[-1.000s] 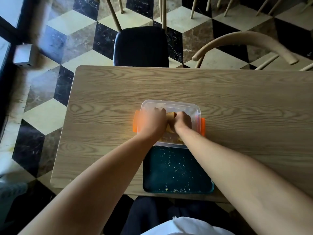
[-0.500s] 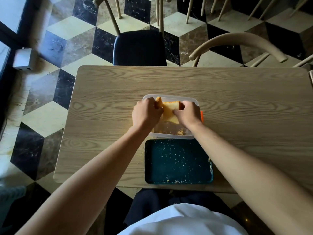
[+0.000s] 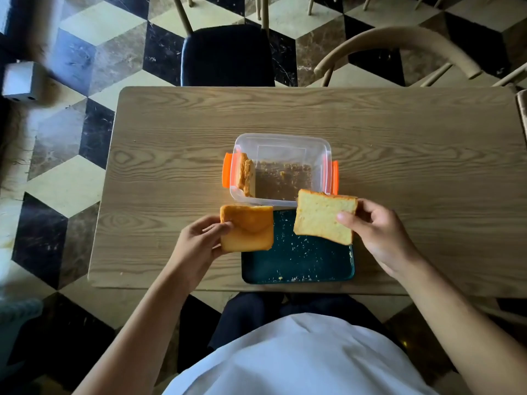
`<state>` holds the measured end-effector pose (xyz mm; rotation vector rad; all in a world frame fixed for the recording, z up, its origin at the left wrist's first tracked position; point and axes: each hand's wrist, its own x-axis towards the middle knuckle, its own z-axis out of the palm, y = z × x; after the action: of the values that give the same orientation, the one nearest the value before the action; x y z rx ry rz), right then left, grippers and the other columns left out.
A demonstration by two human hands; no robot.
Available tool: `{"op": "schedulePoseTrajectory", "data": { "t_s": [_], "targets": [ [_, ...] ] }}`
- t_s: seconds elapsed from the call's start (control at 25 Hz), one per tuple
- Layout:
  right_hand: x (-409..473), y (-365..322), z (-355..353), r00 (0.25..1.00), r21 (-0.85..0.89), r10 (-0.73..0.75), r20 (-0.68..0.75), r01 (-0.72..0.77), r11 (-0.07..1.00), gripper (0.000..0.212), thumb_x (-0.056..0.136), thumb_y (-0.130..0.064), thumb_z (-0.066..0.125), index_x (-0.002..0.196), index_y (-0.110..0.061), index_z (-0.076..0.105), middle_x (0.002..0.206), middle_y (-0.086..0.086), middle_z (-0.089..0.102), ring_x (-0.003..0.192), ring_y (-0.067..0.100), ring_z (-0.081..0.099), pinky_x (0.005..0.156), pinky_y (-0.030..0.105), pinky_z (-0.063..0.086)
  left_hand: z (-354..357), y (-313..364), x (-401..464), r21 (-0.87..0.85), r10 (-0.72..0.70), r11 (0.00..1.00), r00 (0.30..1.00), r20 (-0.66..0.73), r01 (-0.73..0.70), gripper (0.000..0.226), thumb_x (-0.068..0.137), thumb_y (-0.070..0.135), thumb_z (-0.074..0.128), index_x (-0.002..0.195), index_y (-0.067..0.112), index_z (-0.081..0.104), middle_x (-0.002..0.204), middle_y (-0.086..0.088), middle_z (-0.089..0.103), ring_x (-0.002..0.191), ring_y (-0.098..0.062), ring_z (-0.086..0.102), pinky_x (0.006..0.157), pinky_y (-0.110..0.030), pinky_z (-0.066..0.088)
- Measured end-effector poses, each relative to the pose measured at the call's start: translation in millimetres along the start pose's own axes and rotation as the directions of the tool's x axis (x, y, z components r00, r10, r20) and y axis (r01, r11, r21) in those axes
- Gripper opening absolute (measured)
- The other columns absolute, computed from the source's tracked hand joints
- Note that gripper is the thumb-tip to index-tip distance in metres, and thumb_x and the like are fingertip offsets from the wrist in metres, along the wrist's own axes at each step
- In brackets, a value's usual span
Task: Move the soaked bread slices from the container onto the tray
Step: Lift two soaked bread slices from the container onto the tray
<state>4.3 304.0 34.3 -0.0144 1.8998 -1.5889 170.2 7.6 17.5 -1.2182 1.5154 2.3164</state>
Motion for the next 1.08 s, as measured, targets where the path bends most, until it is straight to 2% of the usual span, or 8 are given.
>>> {"op": "schedulePoseTrajectory", "data": {
  "t_s": [0.2,0.44,0.6,0.68,0.72,0.8,1.0,1.08],
  "targets": [
    [-2,43,-2,0.976,0.009,0.215,0.021,-0.215,0.977,0.016,0.089,-0.012,0.069,0.104,-0.017,0.072,0.105,0.005,0.077,0.100,0.019,0.072,0.076,0.025,0.057,7,-38,16,-0.033,-0.192,0.981,0.981,-0.029,0.191,0.010,0.090,0.011,0.069,0.093,0.014,0.078,0.096,-0.013,0.075,0.088,-0.026,0.072,0.081,-0.044,0.060],
    [36,77,-2,0.898,0.076,0.431,-0.085,-0.425,0.902,0.017,0.092,-0.011,0.066,0.109,-0.013,0.066,0.108,0.011,0.074,0.093,0.020,0.071,0.073,0.032,0.056,28,-53,50,-0.029,-0.282,0.960,0.956,-0.087,0.280,0.020,0.093,0.012,0.067,0.111,0.005,0.068,0.110,-0.017,0.071,0.100,-0.032,0.069,0.083,-0.046,0.060],
    [54,89,-4,0.872,0.052,0.477,-0.107,-0.474,0.879,0.016,0.093,-0.013,0.065,0.109,-0.013,0.065,0.108,0.011,0.073,0.092,0.020,0.071,0.072,0.033,0.057,37,-56,61,-0.022,-0.321,0.947,0.937,-0.141,0.321,0.027,0.093,0.012,0.067,0.119,0.004,0.064,0.114,-0.018,0.068,0.106,-0.035,0.067,0.079,-0.044,0.061],
    [57,93,-4,0.868,0.010,0.474,-0.150,-0.478,0.878,0.021,0.093,-0.014,0.066,0.114,-0.009,0.065,0.110,0.010,0.073,0.097,0.022,0.070,0.084,0.039,0.057,39,-58,63,-0.011,-0.325,0.944,0.928,-0.183,0.329,0.028,0.093,0.010,0.067,0.120,0.004,0.064,0.113,-0.017,0.067,0.105,-0.034,0.066,0.074,-0.041,0.061],
    [57,93,-4,0.872,-0.020,0.452,-0.186,-0.464,0.886,0.027,0.093,-0.014,0.066,0.119,-0.007,0.064,0.114,0.009,0.071,0.100,0.022,0.068,0.089,0.038,0.055,41,-60,64,-0.013,-0.324,0.945,0.925,-0.200,0.328,0.026,0.092,0.008,0.067,0.118,0.004,0.065,0.110,-0.017,0.068,0.103,-0.032,0.067,0.070,-0.039,0.061],
    [57,92,-1,0.887,-0.081,0.378,-0.266,-0.412,0.908,0.037,0.093,-0.013,0.066,0.128,-0.005,0.058,0.123,0.007,0.065,0.102,0.019,0.063,0.084,0.029,0.050,43,-61,64,0.006,-0.305,0.949,0.923,-0.236,0.315,0.022,0.090,0.008,0.068,0.112,0.007,0.067,0.103,-0.014,0.070,0.095,-0.027,0.070,0.064,-0.034,0.061],
    [51,87,9,0.885,-0.162,0.309,-0.347,-0.381,0.910,0.044,0.094,-0.004,0.060,0.136,-0.001,0.046,0.122,0.015,0.058,0.099,0.019,0.058,0.070,0.017,0.046,46,-62,61,0.410,-0.084,0.890,0.955,-0.285,0.200,0.041,0.080,0.014,0.071,0.120,0.011,0.065,0.104,-0.009,0.074,0.093,-0.023,0.071,0.086,-0.044,0.060],
    [49,86,13,0.891,-0.193,0.297,-0.342,-0.376,0.906,0.046,0.094,0.000,0.058,0.138,0.001,0.043,0.126,0.017,0.058,0.105,0.023,0.059,0.078,0.023,0.049,49,-61,56,0.550,-0.019,0.819,0.967,-0.256,0.162,0.047,0.077,0.015,0.070,0.123,0.016,0.062,0.104,-0.005,0.073,0.092,-0.022,0.070,0.085,-0.046,0.060]
  ]
}}
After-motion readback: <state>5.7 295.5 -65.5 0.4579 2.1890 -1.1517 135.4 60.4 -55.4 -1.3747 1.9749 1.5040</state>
